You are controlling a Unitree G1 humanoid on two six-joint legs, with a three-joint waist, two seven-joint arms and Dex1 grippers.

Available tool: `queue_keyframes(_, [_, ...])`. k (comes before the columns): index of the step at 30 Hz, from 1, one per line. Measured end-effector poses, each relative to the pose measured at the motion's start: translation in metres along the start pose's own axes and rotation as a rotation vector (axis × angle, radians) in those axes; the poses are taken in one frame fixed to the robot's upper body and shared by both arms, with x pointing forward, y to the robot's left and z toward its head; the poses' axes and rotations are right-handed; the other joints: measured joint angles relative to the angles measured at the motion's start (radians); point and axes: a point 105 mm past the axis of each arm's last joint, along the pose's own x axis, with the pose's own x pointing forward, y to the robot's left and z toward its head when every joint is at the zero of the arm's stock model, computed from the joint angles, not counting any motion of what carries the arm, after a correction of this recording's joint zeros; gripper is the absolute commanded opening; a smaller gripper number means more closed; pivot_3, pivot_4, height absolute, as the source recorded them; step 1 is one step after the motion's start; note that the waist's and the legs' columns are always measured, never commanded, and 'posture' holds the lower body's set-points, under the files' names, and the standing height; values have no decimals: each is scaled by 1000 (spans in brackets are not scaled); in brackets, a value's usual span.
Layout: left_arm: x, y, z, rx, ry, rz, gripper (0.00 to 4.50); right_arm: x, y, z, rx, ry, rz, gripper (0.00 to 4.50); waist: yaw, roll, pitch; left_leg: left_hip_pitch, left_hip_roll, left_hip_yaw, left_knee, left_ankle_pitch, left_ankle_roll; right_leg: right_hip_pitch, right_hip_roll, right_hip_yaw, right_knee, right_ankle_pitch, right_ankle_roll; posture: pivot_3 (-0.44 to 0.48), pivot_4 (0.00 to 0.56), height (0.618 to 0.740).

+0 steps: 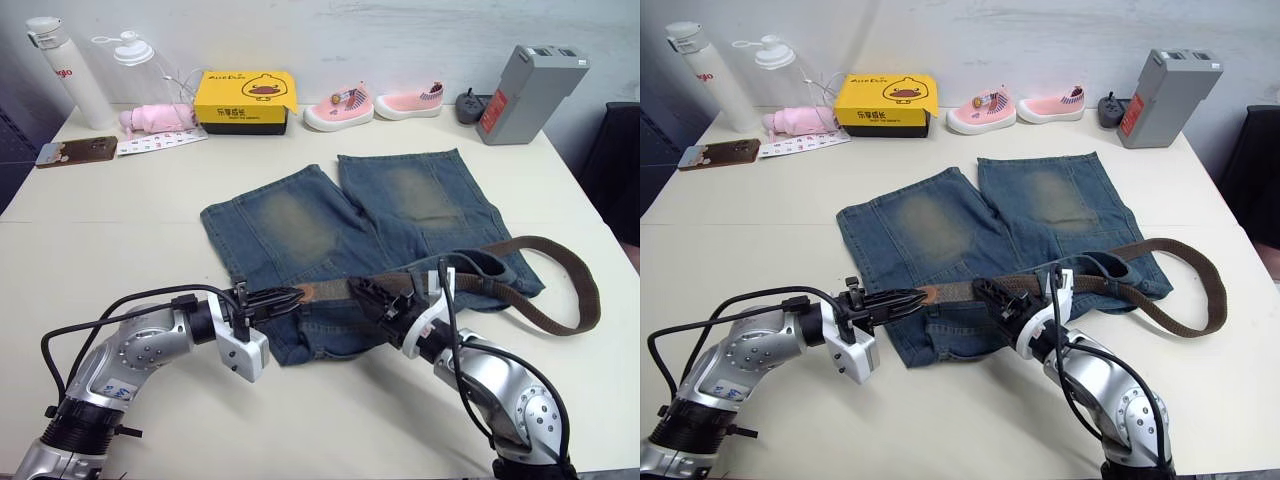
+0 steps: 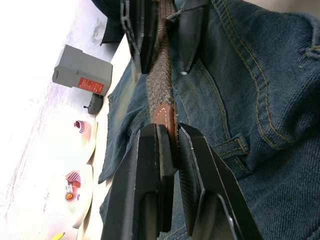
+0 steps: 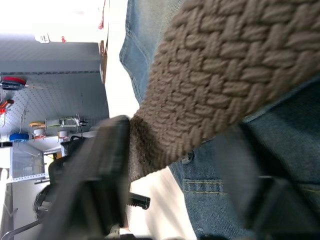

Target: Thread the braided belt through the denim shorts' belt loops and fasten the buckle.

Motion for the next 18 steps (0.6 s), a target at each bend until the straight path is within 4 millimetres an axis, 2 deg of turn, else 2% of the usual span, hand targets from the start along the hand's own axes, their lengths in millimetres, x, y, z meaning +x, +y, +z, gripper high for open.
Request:
queue_keyframes(1, [0, 0, 0, 0, 2, -1, 424, 0, 1, 0, -5, 3, 4, 702, 0, 0, 0, 0, 0, 0, 0, 0, 0, 0, 0, 0, 0, 0, 0, 0, 150, 670])
queue_keyframes(3, [0, -1, -1, 1, 5, -4, 424, 1, 4, 0, -13, 8, 12, 49, 0, 0, 0, 0, 0, 0, 0, 0, 0, -1, 0, 0, 0, 0, 0, 0, 150, 670])
queue_keyframes(5, [0, -2, -2, 5, 15, -12, 424, 2, 5, -1, -7, 8, 20, 49, 0, 0, 0, -1, 0, 1, 0, 0, 0, -2, 0, 1, 1, 0, 0, 0, 150, 670])
queue_keyframes(8, [0, -2, -3, -19, 19, -6, 1242, 3, 7, 1, -17, 8, 32, 0, 0, 0, 0, -1, 1, 2, 0, 0, 0, -2, 0, 2, 1, 0, 0, 0, 150, 670])
queue_keyframes(12, [-3, -3, -1, -119, 26, 6, 2982, 2, 14, 8, -112, 16, 67, 0, -3, 0, 0, -1, 1, 3, 0, 0, 0, -4, 0, 3, 2, 0, 0, 0, 150, 670])
queue_keyframes(14, [-10, -8, -3, -246, 56, 17, 2982, 3, 15, 11, -176, 13, 69, 0, -10, 0, 0, -1, 2, 4, 0, 0, 0, -4, 0, 3, 2, 0, 0, 0, 150, 670])
queue_keyframes(16, [-28, -18, -12, -473, 131, 32, 2982, 5, 13, 17, -241, -9, 61, 0, -22, 0, 0, -1, 3, 3, -1, 0, -1, -4, 1, 2, 2, -1, -1, 0, 150, 670])
queue_keyframes(18, [-46, -25, -16, -554, 183, 14, 2982, 8, 10, 21, -266, -21, 56, 0, -25, 1, 0, -1, 5, 4, -1, 0, -1, -5, 2, 3, 3, -1, -2, 0, 150, 670])
